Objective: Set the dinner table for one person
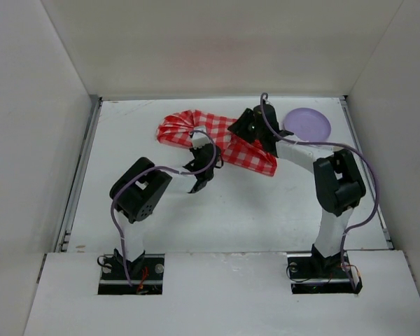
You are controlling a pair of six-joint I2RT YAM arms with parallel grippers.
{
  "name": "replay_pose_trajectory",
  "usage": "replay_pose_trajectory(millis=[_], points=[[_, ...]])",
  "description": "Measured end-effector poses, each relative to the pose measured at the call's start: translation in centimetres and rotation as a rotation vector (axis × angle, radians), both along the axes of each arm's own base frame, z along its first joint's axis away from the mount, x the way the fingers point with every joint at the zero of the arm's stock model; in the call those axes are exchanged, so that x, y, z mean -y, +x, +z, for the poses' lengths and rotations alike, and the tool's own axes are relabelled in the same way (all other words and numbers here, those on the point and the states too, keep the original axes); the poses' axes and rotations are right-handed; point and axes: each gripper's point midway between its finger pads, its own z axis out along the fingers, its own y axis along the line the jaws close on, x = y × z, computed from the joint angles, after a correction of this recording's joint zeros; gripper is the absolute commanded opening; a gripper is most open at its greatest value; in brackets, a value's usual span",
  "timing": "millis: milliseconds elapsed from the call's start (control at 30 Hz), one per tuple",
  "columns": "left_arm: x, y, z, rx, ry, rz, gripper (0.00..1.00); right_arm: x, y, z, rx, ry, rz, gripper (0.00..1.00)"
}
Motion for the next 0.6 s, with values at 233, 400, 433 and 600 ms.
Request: replay_pose_trajectory(millis=[233,400,433,600], points=[[-2.2,1.9,1.9,0.014,-0.064,0.013,0.08,-0.1,2.4,-0.7,-0.023,-0.064,-0.03,0.72],[-2.1,0.5,0.1,-0.034,-0.085,-0.023,0.08,-0.4,3.4,-5.2,-0.13,-0.114,-0.035,0.59],[-2.0,0.5,0.0,-0.037,-0.09,-0.027,0.07,-0.6,3.7,-6.1,-0.152,-0.126,-0.031,0.46],[-2.7,2.1,0.9,-0.026,-0.114,-0.012,0.04,-1.7,5.7,-6.3,-0.173,-0.129,-0.027,0.09]])
